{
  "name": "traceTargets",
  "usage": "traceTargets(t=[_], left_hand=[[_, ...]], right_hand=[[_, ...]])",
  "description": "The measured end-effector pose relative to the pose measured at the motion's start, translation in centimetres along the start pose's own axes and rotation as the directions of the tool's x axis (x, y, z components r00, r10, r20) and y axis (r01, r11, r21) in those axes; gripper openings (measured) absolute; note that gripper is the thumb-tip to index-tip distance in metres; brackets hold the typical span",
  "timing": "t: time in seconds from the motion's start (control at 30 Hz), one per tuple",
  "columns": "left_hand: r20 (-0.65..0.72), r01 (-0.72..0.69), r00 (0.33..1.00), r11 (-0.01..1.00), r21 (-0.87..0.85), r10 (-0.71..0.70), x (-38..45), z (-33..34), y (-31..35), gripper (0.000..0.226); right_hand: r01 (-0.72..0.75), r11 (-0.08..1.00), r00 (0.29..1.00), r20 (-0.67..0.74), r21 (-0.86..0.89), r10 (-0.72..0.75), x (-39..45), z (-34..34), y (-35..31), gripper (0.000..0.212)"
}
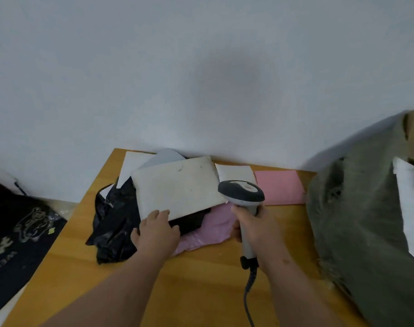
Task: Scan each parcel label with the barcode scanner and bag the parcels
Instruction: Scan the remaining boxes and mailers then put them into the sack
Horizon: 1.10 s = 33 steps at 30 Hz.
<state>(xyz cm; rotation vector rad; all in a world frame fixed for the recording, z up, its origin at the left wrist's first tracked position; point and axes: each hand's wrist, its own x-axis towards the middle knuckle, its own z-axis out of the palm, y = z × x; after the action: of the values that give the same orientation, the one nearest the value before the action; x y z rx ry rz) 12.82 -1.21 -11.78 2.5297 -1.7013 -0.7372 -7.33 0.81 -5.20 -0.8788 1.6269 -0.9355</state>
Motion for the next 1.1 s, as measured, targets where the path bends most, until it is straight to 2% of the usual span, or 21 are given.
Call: traceTargets(t=[0.13,0.27,0.43,0.6,0.7,0.93,1.0,1.1], left_hand=[[0.015,0.048,0.999,0.999,0.002,-0.048,1.2,0.1,-1.4,0.061],[0.023,0.004,1.000,0.999,0.049,-0.005,3.4,0.2,-2.5,0.067],[0.014,-0.149,0.989,0.975,0.165,0.149,5.6,0.1,-3.3,0.080],[0.056,-0.313,0.948,0.893,0.322,0.312,7.7,0.3,-4.3,0.087],[0.067,-0.389,0.917,0.847,0.362,0.392,8.7,0.2,-4.7,0.080],[0.041,-0.519,0.848,0.814,0.261,0.528,9.2,0.0,-5.2,0.037],[0.008,-0.535,0.838,0.819,0.208,0.545,9.4,-0.4,-5.1,0.030],[-0.112,-0.574,0.802,0.809,0.129,0.586,9.7,-1.4,-4.7,0.024]], right_hand=[[-0.040,0.999,0.998,0.052,0.004,0.040,1.2,1.5,0.1,0.016],[-0.058,0.998,0.998,0.031,-0.026,0.058,2.2,3.3,0.0,0.013],[-0.093,0.995,0.996,0.005,-0.047,0.094,3.1,5.7,-0.2,0.018],[-0.149,0.989,0.989,-0.020,-0.022,0.149,4.2,7.8,0.1,0.017],[-0.173,0.985,0.984,-0.036,-0.026,0.172,4.8,8.8,0.7,0.021],[-0.174,0.985,0.981,-0.090,-0.021,0.171,5.1,10.0,1.6,0.023],[-0.155,0.988,0.982,-0.109,-0.005,0.154,4.9,10.2,1.4,0.023],[-0.127,0.989,0.983,-0.121,0.069,0.135,4.3,10.5,1.0,0.022]])
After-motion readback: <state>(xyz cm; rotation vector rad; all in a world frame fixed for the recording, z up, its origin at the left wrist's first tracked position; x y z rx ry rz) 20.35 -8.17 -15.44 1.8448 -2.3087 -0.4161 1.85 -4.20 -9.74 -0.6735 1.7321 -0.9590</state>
